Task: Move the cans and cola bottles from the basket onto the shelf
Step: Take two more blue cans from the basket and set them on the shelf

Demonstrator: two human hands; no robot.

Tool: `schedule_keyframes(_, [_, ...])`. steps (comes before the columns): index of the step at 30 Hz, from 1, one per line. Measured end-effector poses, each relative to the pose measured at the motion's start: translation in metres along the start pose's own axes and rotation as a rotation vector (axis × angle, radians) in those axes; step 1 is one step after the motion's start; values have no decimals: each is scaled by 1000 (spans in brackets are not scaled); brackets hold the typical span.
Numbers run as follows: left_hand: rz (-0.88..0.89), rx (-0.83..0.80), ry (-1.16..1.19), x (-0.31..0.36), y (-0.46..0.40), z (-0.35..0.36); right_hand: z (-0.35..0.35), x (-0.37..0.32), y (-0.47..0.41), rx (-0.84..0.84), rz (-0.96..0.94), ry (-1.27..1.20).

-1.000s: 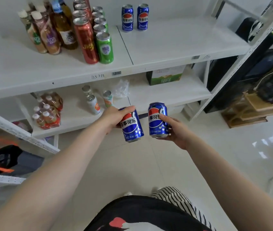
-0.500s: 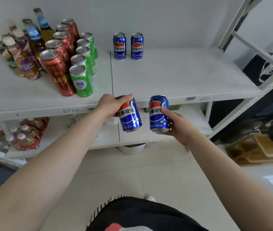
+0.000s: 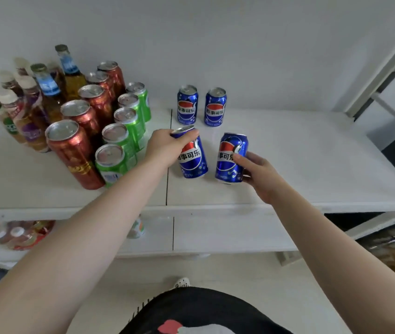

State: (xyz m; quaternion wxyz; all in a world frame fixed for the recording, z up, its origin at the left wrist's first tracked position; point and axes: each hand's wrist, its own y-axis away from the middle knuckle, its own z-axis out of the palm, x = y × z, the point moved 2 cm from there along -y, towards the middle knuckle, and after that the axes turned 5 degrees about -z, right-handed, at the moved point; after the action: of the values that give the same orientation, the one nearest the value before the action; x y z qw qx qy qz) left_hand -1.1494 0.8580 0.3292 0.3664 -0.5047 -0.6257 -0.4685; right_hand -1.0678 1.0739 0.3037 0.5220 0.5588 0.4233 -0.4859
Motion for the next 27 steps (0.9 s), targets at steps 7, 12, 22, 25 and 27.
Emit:
schedule_keyframes(7, [73, 47, -37, 6, -60, 17, -2, -3, -74, -8, -129, 87])
schedule_keyframes(12, [133, 83, -30, 3, -72, 21, -5, -1, -92, -94, -191, 141])
schedule_keyframes(22, [248, 14, 67, -13, -64, 37, -14, 8, -99, -181, -183, 209])
schedule_keyframes(25, [259, -49, 105, -26, -63, 38, -1, 10, -95, -44, -183, 273])
schedule_keyframes(27, [235, -52, 89, -41, -65, 38, 8, 12, -94, 75, -204, 323])
